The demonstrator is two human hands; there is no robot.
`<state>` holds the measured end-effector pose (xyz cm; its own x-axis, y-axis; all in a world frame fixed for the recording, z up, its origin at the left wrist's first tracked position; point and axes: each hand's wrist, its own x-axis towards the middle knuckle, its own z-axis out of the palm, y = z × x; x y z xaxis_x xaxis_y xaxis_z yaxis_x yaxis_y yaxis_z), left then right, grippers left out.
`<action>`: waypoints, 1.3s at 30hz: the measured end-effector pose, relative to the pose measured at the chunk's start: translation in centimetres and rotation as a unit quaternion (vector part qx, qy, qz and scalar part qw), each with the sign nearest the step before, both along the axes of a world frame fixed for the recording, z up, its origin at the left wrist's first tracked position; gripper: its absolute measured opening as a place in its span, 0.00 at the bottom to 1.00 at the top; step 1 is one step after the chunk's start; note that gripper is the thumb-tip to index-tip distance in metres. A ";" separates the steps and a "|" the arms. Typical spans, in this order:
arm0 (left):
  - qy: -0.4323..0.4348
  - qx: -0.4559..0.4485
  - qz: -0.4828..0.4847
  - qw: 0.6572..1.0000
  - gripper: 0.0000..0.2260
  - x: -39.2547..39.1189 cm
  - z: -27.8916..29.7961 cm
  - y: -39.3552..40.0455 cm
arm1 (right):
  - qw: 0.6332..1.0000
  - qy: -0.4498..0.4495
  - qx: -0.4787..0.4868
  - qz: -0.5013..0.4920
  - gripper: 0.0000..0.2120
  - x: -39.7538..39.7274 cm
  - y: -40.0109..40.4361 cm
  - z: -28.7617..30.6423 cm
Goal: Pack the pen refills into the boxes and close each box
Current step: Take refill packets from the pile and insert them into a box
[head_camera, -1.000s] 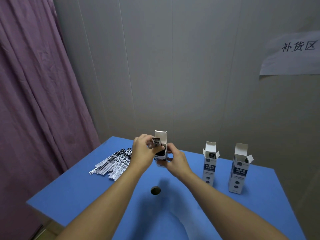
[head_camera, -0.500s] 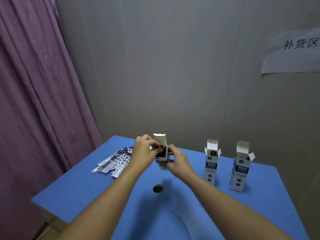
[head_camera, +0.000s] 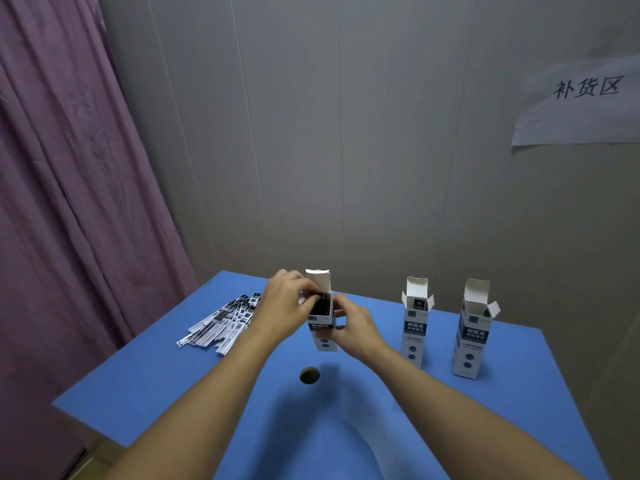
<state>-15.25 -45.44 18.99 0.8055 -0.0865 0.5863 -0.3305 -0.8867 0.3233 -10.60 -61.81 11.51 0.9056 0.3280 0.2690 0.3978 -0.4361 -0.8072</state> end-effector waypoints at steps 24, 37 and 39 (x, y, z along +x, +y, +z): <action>0.013 0.039 -0.023 0.999 0.02 0.1 0.1 0.6 | 1.000 0.004 -0.014 0.011 0.19 -0.1 -0.3 -0.1; 0.104 0.019 0.069 0.992 0.09 0.8 -0.4 -1.2 | 0.997 -0.007 -0.078 0.022 0.21 -0.3 -0.4 -0.6; 0.129 -0.002 0.066 0.989 0.12 1.1 -0.5 -1.2 | 0.997 -0.007 -0.077 0.019 0.21 -0.3 -0.4 -0.6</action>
